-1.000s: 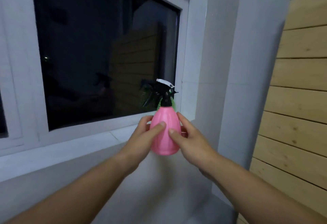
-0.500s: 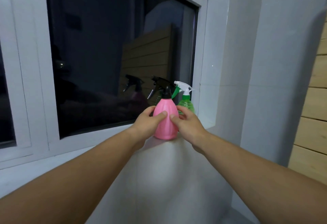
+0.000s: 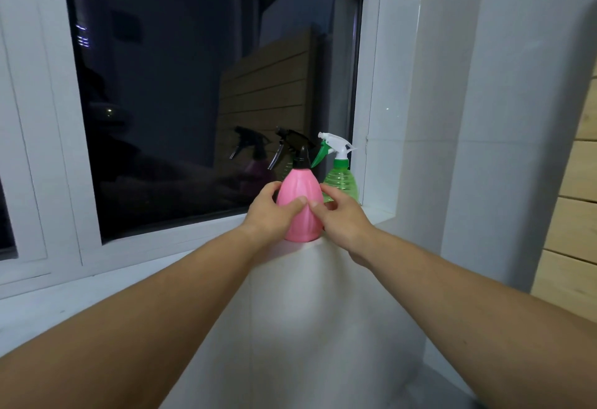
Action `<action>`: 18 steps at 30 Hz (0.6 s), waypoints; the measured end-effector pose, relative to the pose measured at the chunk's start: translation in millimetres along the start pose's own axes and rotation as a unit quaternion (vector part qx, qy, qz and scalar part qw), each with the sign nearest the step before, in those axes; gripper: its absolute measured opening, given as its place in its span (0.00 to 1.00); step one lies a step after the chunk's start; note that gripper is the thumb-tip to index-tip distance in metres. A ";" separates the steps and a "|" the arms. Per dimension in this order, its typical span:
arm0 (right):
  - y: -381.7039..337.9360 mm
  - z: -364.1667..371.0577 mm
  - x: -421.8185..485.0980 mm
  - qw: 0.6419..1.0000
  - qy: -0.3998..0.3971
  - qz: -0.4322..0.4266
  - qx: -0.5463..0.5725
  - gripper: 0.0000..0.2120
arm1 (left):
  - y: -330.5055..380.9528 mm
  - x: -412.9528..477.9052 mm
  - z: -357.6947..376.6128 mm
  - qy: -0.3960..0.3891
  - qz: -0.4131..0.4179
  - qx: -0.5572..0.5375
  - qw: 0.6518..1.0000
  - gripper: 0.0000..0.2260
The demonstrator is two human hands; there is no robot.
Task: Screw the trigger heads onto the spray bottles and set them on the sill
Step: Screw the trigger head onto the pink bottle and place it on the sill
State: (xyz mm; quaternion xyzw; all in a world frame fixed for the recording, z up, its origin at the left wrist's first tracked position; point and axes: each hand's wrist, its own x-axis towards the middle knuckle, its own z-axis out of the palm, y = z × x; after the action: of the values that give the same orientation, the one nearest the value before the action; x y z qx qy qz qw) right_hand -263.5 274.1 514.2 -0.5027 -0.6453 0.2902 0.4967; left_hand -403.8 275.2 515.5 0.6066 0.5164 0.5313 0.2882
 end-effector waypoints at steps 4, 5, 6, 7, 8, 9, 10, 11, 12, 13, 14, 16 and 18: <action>2.7 1.4 -0.1 1.000 0.004 0.011 -0.004 0.26 | -2.2 3.5 0.9 -0.012 -0.001 0.018 1.000 0.29; 3.9 1.4 -0.7 1.000 0.004 0.012 -0.005 0.27 | -3.4 4.2 1.3 -0.014 -0.001 0.021 1.000 0.31; 5.0 0.8 -1.7 1.000 0.004 0.014 -0.007 0.28 | -4.7 4.7 1.6 -0.013 -0.003 0.024 1.000 0.32; 6.3 -0.1 -2.1 1.000 0.005 0.014 -0.007 0.29 | -6.0 4.9 1.9 -0.010 -0.008 0.024 1.000 0.35; 7.4 -1.4 -3.4 1.000 0.007 0.015 -0.007 0.30 | -6.9 4.5 2.2 -0.007 -0.015 0.022 1.000 0.37; 8.0 -2.5 -4.3 1.000 0.009 0.013 -0.006 0.30 | -7.8 4.6 2.4 -0.004 -0.020 0.018 1.000 0.39; 8.2 -3.6 -6.2 1.000 0.011 0.011 -0.005 0.30 | -8.1 3.8 2.5 -0.004 -0.024 0.017 1.000 0.40; 9.0 -4.8 -7.3 1.000 0.015 0.008 -0.004 0.29 | -8.0 3.5 2.4 -0.004 -0.027 0.016 1.000 0.41; 9.4 -6.2 -8.9 1.000 0.018 0.004 -0.007 0.28 | -7.7 3.0 2.1 -0.005 -0.029 0.018 0.999 0.41; 10.1 -7.1 -9.8 1.000 0.021 -0.001 -0.011 0.28 | -7.3 3.6 1.3 -0.004 -0.030 0.022 0.999 0.41; 10.2 -9.1 -12.3 1.000 0.025 -0.004 -0.017 0.27 | -6.6 2.9 0.2 -0.004 -0.033 0.026 0.999 0.42; 11.6 -13.5 -17.1 0.999 0.032 -0.008 -0.022 0.26 | -4.5 0.1 -3.3 0.003 -0.040 0.029 0.999 0.42; 12.1 -20.0 -25.3 0.999 0.033 -0.003 -0.019 0.24 | 0.1 -6.9 -7.6 0.021 -0.041 0.030 0.999 0.42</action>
State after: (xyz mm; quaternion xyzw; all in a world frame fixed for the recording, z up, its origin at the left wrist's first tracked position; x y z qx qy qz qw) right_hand -240.4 251.8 501.5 -0.5191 -0.6354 0.2600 0.5092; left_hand -410.2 267.2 515.3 0.5824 0.5621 0.5159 0.2807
